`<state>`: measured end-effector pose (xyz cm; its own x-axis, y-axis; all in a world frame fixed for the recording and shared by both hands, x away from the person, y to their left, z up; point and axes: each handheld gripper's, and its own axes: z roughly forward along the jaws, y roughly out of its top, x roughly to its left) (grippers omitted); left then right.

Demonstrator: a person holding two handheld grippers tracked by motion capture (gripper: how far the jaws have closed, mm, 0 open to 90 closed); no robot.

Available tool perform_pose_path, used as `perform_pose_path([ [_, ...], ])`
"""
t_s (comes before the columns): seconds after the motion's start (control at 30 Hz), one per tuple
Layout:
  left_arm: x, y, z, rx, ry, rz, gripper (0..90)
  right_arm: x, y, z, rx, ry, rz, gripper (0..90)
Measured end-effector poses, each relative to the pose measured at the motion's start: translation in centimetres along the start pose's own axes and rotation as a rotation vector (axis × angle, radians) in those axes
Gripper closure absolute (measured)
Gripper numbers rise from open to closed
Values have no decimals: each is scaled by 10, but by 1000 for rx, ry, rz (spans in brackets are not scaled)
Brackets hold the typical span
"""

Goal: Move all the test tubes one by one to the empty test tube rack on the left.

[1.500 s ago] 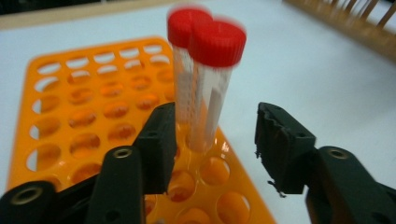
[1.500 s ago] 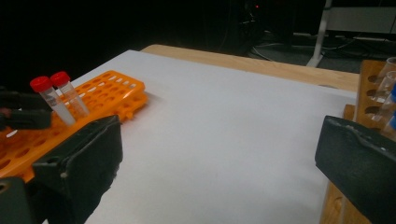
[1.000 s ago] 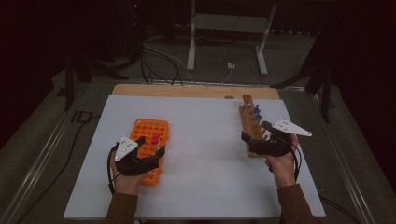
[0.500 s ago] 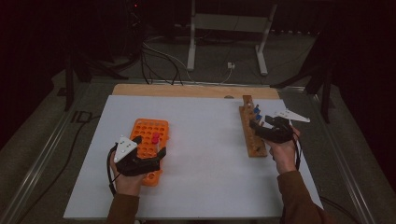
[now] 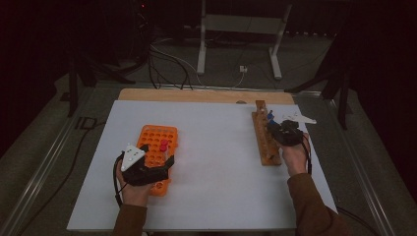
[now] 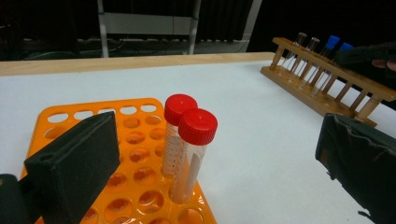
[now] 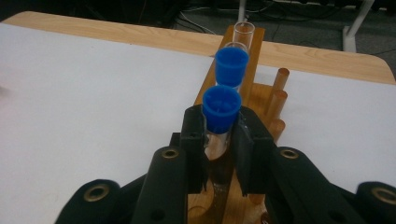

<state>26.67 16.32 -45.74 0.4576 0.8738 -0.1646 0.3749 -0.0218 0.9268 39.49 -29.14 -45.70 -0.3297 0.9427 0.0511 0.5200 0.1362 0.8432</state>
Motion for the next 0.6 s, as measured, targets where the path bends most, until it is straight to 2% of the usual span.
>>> perform_pose_path([
  [0.5, -1, 0, 1, 2, 3, 1, 6, 5, 3, 9, -1, 4, -20, 721],
  [0.6, -1, -1, 1, 5, 4, 1, 6, 6, 2, 9, -2, 4, -27, 749],
])
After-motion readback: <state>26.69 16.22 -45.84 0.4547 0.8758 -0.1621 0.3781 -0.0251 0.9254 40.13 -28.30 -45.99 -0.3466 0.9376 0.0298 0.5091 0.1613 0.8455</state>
